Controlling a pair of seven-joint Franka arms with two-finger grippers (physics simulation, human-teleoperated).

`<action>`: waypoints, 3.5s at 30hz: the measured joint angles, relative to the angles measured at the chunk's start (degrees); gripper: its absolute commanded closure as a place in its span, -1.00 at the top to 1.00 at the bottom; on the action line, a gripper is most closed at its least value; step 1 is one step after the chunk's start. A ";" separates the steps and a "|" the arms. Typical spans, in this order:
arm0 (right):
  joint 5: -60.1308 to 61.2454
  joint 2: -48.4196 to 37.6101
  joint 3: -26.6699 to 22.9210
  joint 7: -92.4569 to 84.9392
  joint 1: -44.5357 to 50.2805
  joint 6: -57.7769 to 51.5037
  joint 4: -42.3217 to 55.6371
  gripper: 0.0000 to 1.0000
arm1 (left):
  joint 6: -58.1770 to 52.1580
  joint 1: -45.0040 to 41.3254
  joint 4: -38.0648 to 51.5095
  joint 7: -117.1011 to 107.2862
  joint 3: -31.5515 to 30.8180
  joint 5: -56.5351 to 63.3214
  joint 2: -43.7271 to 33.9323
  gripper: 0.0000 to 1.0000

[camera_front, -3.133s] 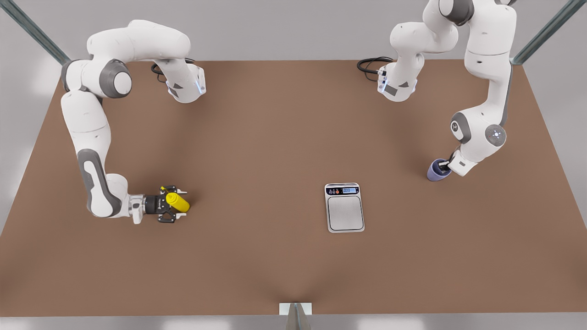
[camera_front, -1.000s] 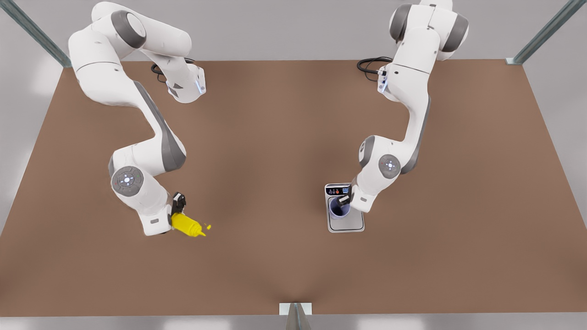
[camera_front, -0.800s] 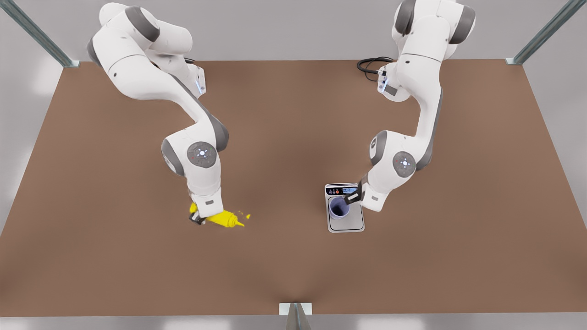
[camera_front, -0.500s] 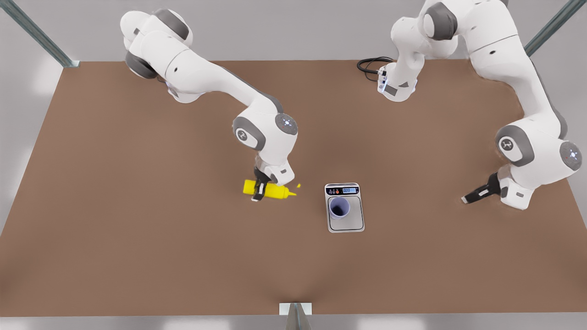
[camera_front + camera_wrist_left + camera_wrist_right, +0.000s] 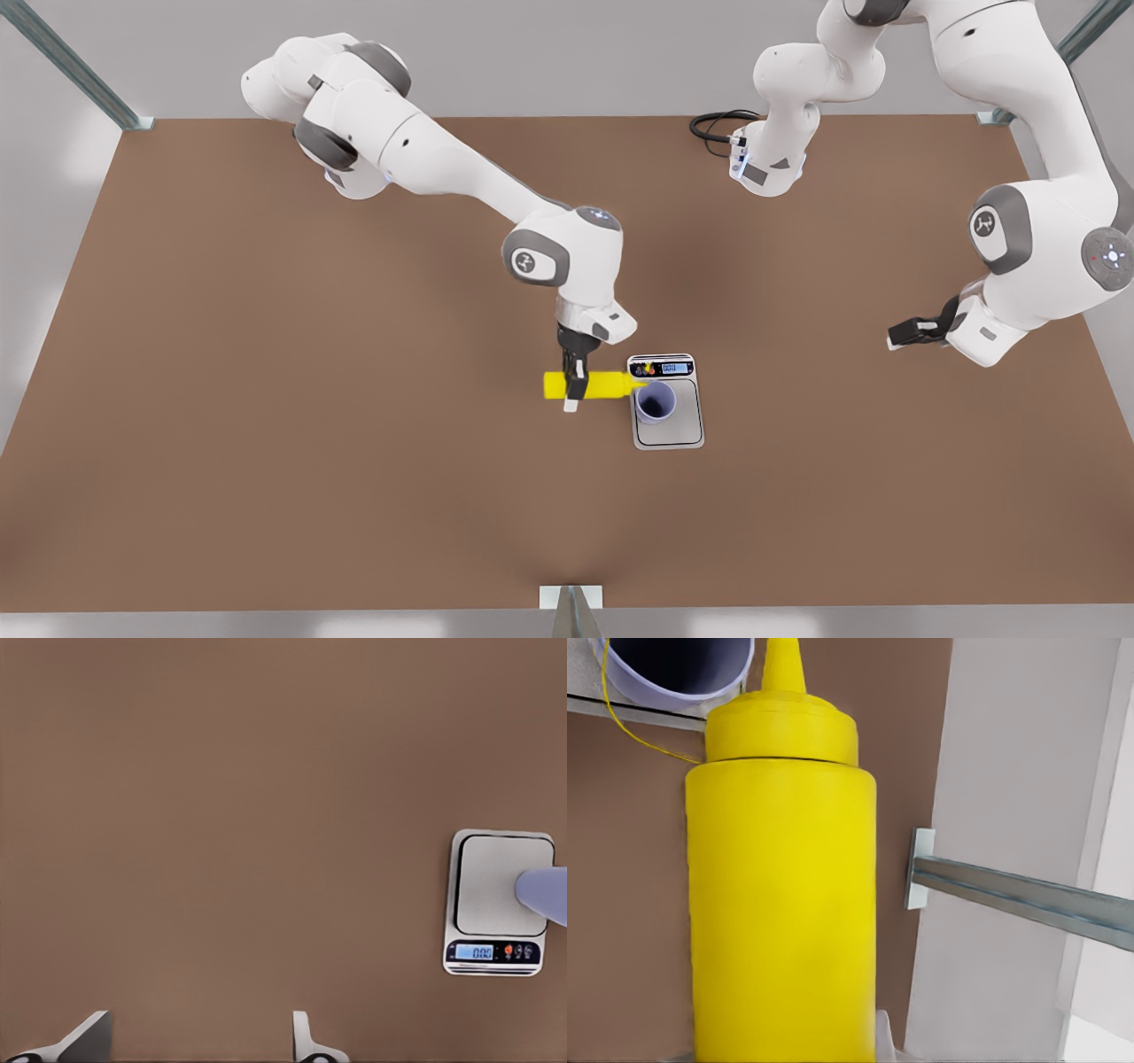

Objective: Move cup to the weight, pick up sauce bottle, pour sauce

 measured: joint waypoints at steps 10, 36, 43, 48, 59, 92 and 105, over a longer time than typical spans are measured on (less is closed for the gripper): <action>-3.05 5.53 -12.10 -1.89 9.97 1.90 6.56 0.15 | -0.61 -0.02 0.00 0.09 0.00 0.48 -0.09 1.00; 17.13 2.43 -13.20 -2.77 8.83 0.97 3.96 0.15 | -0.94 -0.03 0.19 -0.09 -0.18 0.51 0.09 1.00; 46.87 -0.48 -13.20 -18.24 0.08 2.62 0.13 0.15 | -1.09 -1.25 0.27 -0.79 -0.44 1.23 0.60 1.00; 67.78 -5.75 -13.21 -46.27 -10.17 13.18 -13.93 0.15 | -4.15 -2.52 7.38 0.17 -0.44 2.76 1.02 1.00; 106.66 -2.87 -1.13 -103.02 -35.75 6.13 -25.85 0.15 | -5.34 -3.31 17.04 0.26 -0.53 4.17 0.62 1.00; 136.41 11.70 -1.43 -126.40 -39.98 -12.39 -26.54 0.35 | -3.61 -3.01 18.81 0.18 -0.09 4.30 1.41 1.00; 136.35 11.35 -1.51 -125.53 -40.59 -12.81 -26.71 1.00 | -2.37 -2.99 18.81 0.18 -0.09 4.18 2.02 1.00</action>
